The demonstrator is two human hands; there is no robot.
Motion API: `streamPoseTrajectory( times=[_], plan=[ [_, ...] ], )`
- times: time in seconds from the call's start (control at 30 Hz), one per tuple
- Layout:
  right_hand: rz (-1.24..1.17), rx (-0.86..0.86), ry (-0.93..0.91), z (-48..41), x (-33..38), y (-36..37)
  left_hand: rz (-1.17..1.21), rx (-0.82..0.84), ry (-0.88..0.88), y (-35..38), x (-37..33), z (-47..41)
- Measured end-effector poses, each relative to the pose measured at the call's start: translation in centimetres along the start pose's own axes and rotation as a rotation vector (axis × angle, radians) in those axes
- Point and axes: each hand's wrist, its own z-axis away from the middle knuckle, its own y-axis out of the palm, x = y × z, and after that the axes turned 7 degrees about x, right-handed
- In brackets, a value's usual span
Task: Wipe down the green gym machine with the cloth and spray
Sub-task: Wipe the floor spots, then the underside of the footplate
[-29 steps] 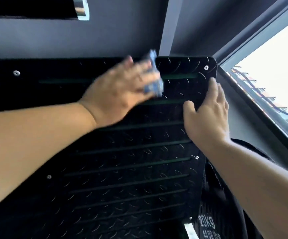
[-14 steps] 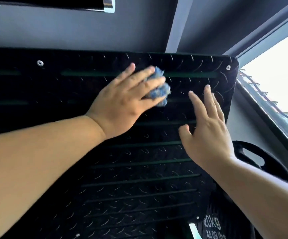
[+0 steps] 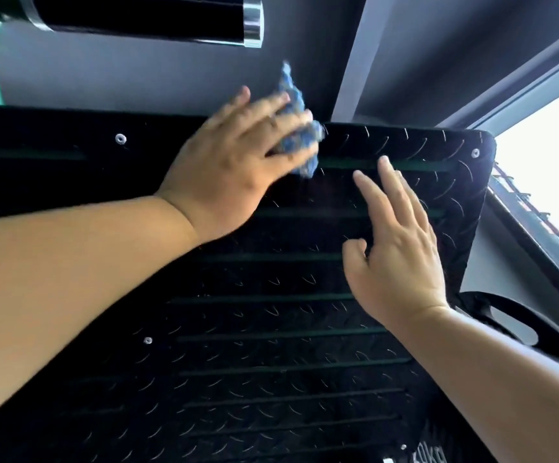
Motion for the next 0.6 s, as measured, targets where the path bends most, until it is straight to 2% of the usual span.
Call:
streamPoseTrajectory(
  times=[0.07,0.17,0.23,0.3,0.43,0.5,0.6],
  plan=[
    [-0.003,0.01,0.001,-0.7,1.1,-0.3,0.045,-0.017,-0.015,0.2,-0.9,0.6],
    [0.008,0.032,-0.041,-1.8,2.7,-0.8,0.147,0.098,0.194,0.9,-3.9,4.1],
    [0.034,0.03,-0.06,-2.7,3.6,-1.3,0.172,0.189,0.273,0.1,-3.6,4.8],
    [0.049,0.001,-0.076,-4.3,4.4,-1.5,0.13,0.175,0.257,-0.9,-1.7,3.4],
    [0.028,-0.053,-0.02,-7.5,5.5,-2.3,0.142,0.062,0.022,-1.6,0.4,1.4],
    [0.04,-0.047,0.001,-8.1,5.8,-2.6,0.187,0.12,0.06,-0.7,-1.9,3.5],
    [0.051,0.004,-0.015,-7.4,5.8,-3.0,0.254,0.263,0.245,0.3,-5.3,7.8]
  ],
)
